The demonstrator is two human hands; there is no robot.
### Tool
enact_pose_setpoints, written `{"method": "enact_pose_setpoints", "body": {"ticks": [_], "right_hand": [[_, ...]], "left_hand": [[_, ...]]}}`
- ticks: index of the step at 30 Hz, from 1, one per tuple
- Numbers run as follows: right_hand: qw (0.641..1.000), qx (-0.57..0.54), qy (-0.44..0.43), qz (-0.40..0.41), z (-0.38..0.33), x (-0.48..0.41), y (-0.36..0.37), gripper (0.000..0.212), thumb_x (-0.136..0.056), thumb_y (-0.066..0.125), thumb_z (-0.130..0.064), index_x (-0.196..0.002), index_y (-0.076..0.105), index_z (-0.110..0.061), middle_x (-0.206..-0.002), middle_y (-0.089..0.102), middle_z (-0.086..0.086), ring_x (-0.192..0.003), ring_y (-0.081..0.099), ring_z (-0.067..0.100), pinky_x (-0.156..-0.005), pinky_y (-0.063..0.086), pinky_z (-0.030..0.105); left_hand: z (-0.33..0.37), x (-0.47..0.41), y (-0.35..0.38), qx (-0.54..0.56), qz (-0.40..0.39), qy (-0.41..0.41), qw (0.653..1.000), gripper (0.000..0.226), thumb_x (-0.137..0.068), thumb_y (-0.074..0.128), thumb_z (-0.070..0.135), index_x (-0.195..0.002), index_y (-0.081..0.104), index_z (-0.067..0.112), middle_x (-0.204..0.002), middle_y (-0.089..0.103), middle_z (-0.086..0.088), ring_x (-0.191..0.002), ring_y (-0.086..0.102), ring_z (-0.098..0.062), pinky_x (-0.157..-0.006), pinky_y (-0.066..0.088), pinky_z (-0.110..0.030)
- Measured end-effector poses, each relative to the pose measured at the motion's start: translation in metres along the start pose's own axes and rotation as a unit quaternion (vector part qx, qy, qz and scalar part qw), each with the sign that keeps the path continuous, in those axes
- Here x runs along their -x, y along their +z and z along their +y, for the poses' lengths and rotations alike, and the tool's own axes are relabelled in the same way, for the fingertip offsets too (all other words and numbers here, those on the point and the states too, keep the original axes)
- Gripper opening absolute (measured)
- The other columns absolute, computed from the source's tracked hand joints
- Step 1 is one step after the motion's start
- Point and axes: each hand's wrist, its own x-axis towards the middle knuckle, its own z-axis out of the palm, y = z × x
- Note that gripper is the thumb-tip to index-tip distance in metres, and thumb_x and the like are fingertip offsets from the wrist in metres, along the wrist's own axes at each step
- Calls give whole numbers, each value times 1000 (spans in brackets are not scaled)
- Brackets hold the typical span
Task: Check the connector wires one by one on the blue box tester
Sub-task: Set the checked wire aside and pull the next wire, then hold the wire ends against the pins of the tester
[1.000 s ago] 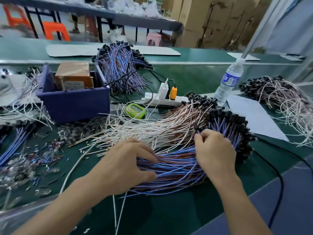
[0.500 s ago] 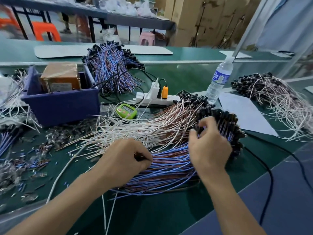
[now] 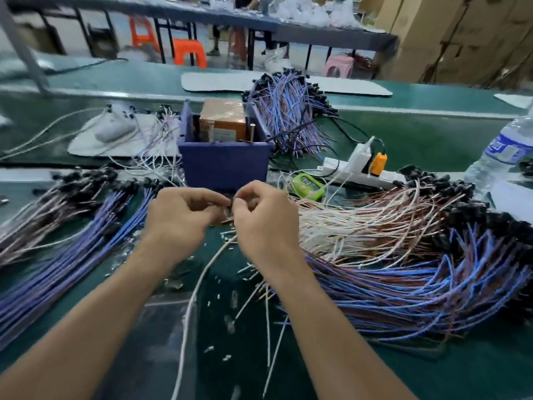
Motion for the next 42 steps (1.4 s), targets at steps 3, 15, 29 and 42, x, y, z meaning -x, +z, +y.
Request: {"method": "enact_pose_setpoints", "body": {"ticks": [3, 15, 29, 42], "right_hand": [[997, -24, -4, -74, -23, -7, 40, 10, -89, 64, -26, -84, 72, -27, -73, 71, -8, -71, 65, 16, -67, 52, 30], [939, 89, -59, -327, -85, -43, 151, 46, -82, 55, 1, -115, 70, -27, -109, 71, 2, -97, 64, 23, -82, 52, 29], [910, 147, -118, -368, -87, -63, 161, 26, -87, 74, -28, -83, 48, -27, -82, 58, -6, -70, 54, 14, -59, 39, 32], [764, -604, 179, -137, -69, -33, 57, 26, -86, 62, -24, -109, 66, -12, -105, 78, 11, -102, 75, 21, -85, 60, 32]], "left_hand": [[-16, 0, -34, -44, 67, -26, 996, 57, -75, 58, -16, -81, 79, 37, -66, 73, 24, -57, 65, 8, -54, 50, -11], [-92, -10, -139, -155, 334, -87, 926, 10, -89, 77, 19, -95, 82, 25, -86, 80, 1, -74, 72, -16, -75, 59, -29], [-115, -20, -132, -262, 216, -30, 940, 17, -91, 73, 25, -106, 81, 27, -105, 76, 9, -98, 67, -13, -90, 47, -25], [-78, 7, -95, -114, 177, 207, 955, 26, -90, 74, 30, -116, 77, 27, -110, 73, 24, -91, 68, 12, -83, 51, -8]]}}
